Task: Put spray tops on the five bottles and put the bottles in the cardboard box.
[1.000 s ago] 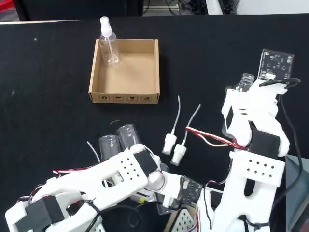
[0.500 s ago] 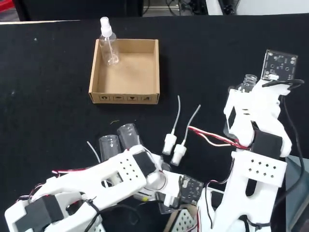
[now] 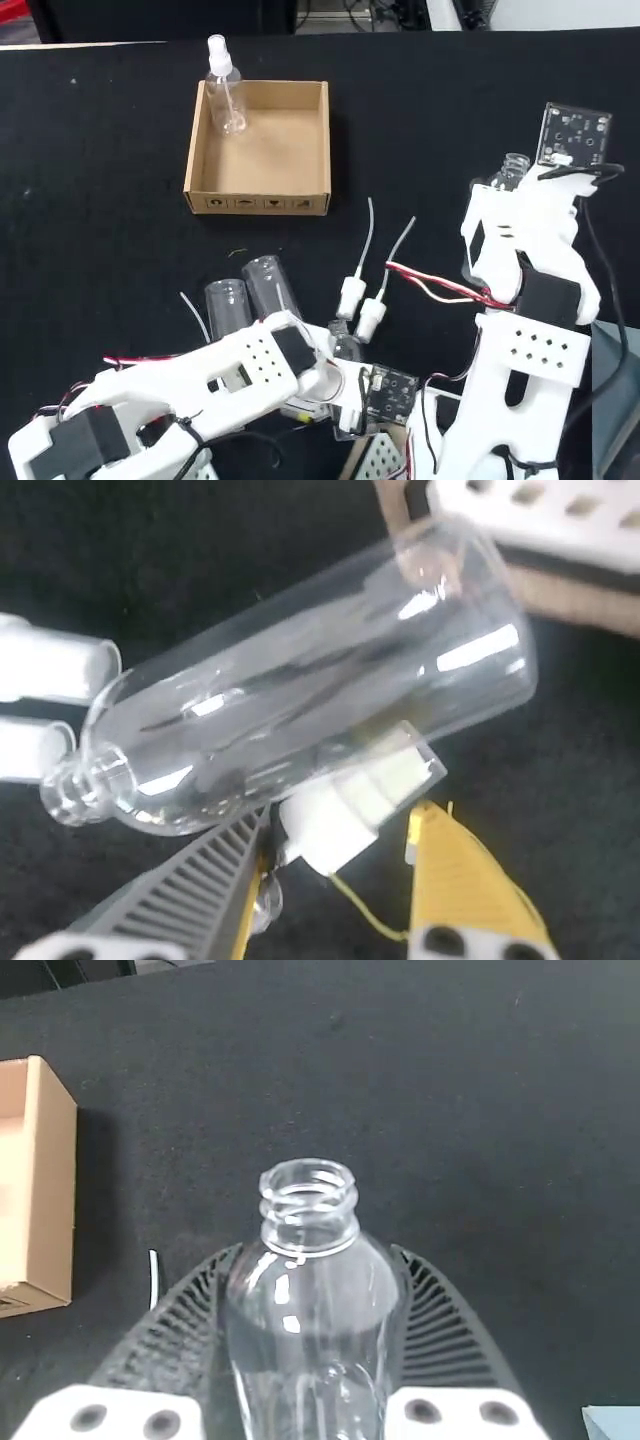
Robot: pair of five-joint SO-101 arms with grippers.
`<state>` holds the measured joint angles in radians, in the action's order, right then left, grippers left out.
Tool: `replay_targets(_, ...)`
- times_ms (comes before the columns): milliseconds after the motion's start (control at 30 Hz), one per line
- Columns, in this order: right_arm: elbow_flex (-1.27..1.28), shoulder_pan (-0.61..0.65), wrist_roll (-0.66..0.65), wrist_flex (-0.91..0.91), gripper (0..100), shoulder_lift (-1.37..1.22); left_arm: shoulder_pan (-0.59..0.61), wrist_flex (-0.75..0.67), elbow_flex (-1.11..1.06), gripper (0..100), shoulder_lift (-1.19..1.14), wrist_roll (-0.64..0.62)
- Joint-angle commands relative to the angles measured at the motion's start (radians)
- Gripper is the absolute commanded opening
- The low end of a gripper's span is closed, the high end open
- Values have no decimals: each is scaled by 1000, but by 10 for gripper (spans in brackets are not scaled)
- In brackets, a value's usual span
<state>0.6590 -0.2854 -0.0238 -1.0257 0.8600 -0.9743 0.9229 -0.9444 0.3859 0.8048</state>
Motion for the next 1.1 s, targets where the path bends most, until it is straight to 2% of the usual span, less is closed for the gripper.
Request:
replay_targets(0, -58, 0, -3, 40, 99, 39, -33, -97, -7, 193, 14, -37)
replay_targets(133, -56, 0, -3, 40, 99, 39, -33, -104, -12, 126, 14, -32)
replay_targets(433, -56, 0, -3, 40, 99, 39, 12, -100, -13, 116, 15, -37)
replay_targets(700, -56, 0, -3, 40, 99, 39, 124, -2, 25, 116, 26, -37)
replay_targets(967, -56, 0, -3, 40, 99, 39, 228, 5, 25, 116, 26, -38)
replay_targets(1067, -56, 0, -3, 40, 99, 39, 272, -3, 27, 116, 26, -91)
